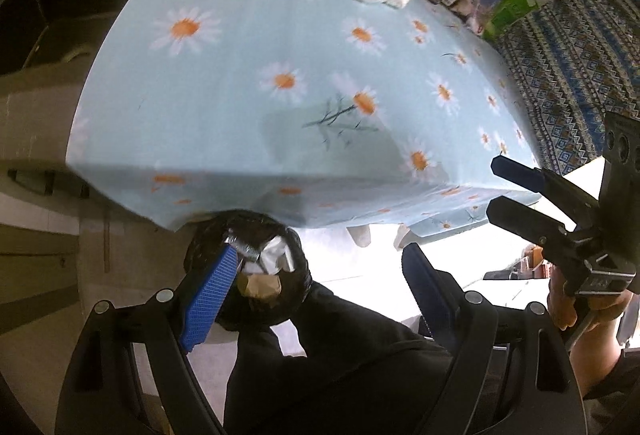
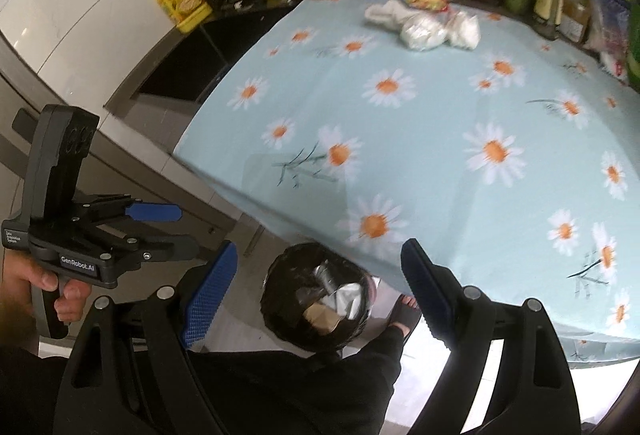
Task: Collect trash
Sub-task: 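Raise both open tools from the bin back over the tablecloth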
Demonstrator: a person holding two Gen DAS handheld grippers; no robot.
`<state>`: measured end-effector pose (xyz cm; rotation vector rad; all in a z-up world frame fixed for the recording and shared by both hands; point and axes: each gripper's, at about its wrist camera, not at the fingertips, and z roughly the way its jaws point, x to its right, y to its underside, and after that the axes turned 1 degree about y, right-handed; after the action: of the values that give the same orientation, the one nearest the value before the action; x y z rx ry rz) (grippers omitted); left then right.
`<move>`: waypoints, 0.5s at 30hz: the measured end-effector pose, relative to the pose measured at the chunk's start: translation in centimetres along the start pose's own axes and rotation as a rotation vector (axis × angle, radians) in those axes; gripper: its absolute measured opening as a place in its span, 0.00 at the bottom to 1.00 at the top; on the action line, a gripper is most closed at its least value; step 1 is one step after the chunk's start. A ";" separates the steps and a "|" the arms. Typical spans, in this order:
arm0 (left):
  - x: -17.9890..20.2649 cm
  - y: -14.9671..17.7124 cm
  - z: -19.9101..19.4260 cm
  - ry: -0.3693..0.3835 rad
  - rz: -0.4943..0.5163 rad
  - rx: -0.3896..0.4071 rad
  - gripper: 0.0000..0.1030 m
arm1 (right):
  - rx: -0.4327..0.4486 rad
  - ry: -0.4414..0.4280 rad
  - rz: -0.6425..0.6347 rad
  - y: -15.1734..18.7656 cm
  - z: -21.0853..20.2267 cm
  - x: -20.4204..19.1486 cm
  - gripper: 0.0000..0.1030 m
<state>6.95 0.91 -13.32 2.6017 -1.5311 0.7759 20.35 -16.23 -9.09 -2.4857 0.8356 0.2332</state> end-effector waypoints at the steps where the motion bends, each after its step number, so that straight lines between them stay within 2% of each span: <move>1: 0.3 -0.3 -0.1 0.001 0.004 0.004 0.79 | 0.008 0.004 0.003 -0.3 -0.3 0.4 0.81; 15: 3.5 -5.3 -0.5 -0.019 0.014 0.081 0.79 | 0.084 0.023 0.014 -5.6 -1.9 6.4 0.81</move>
<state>12.47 0.96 -10.20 2.6654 -1.5568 0.8346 28.80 -16.69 -7.14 -2.4092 0.8551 0.1716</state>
